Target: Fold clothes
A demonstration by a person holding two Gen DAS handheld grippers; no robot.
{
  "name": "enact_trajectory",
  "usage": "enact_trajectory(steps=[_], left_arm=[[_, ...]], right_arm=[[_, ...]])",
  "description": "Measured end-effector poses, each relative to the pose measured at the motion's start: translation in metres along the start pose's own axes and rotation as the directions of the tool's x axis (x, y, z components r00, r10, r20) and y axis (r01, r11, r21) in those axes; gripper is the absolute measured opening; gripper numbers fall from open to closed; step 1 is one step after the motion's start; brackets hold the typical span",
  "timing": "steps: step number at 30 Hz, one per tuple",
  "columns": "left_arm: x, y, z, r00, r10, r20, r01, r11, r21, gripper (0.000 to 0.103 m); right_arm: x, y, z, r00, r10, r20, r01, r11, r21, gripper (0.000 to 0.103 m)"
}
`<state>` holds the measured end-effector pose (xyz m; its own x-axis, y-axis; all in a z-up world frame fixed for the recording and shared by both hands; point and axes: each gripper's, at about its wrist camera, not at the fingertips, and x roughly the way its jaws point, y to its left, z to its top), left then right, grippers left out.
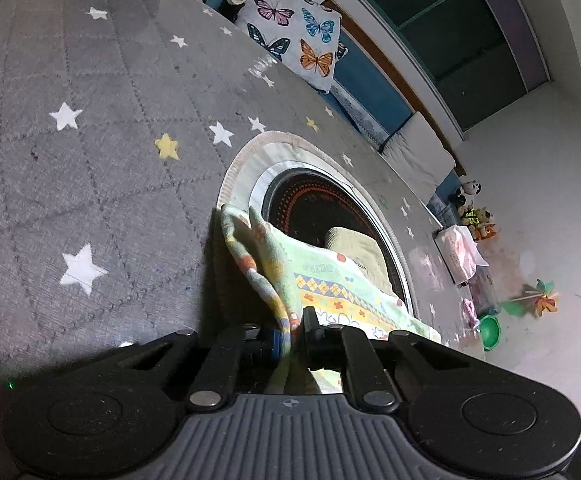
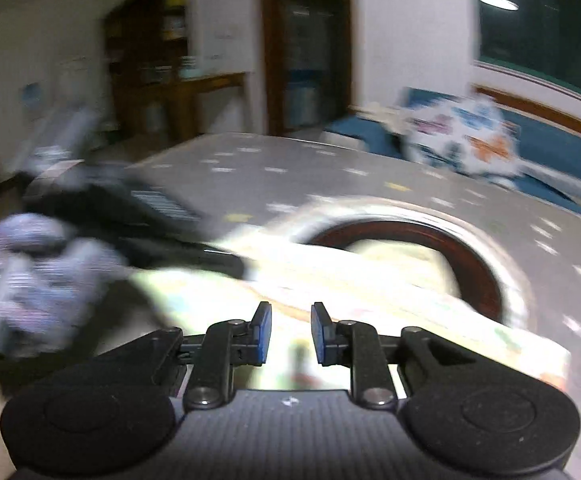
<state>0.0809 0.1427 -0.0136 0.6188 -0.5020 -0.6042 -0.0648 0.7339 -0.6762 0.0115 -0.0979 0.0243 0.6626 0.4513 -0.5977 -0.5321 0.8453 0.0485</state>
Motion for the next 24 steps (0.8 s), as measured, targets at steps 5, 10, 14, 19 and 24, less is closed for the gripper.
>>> enact_trajectory(steps=[5,10,14,19,24], left_arm=[[0.001,-0.001,-0.001,1.000,0.016,0.004,-0.016,1.000,0.023,0.011],[0.003,-0.001,-0.002,1.000,0.031,0.004,-0.031,0.999,0.037,0.011],[0.004,-0.003,0.000,0.999,0.037,0.005,-0.038,0.998,0.050,0.011],[0.004,-0.007,0.001,0.999,0.049,0.013,-0.050,0.996,0.078,0.011],[0.004,-0.013,0.000,0.998,0.062,0.022,-0.064,0.992,0.110,0.011]], right_arm=[[0.001,-0.063,-0.014,0.979,-0.194,-0.056,0.199,0.973,0.117,0.021],[0.013,-0.105,-0.027,0.960,-0.262,-0.102,0.277,0.942,0.190,0.021],[0.006,-0.115,-0.030,0.943,-0.322,-0.087,0.333,0.920,0.204,0.031],[0.004,-0.130,-0.035,0.929,-0.359,-0.091,0.370,0.889,0.271,0.048],[0.007,-0.132,-0.037,0.941,-0.327,-0.091,0.339,0.887,0.315,0.049]])
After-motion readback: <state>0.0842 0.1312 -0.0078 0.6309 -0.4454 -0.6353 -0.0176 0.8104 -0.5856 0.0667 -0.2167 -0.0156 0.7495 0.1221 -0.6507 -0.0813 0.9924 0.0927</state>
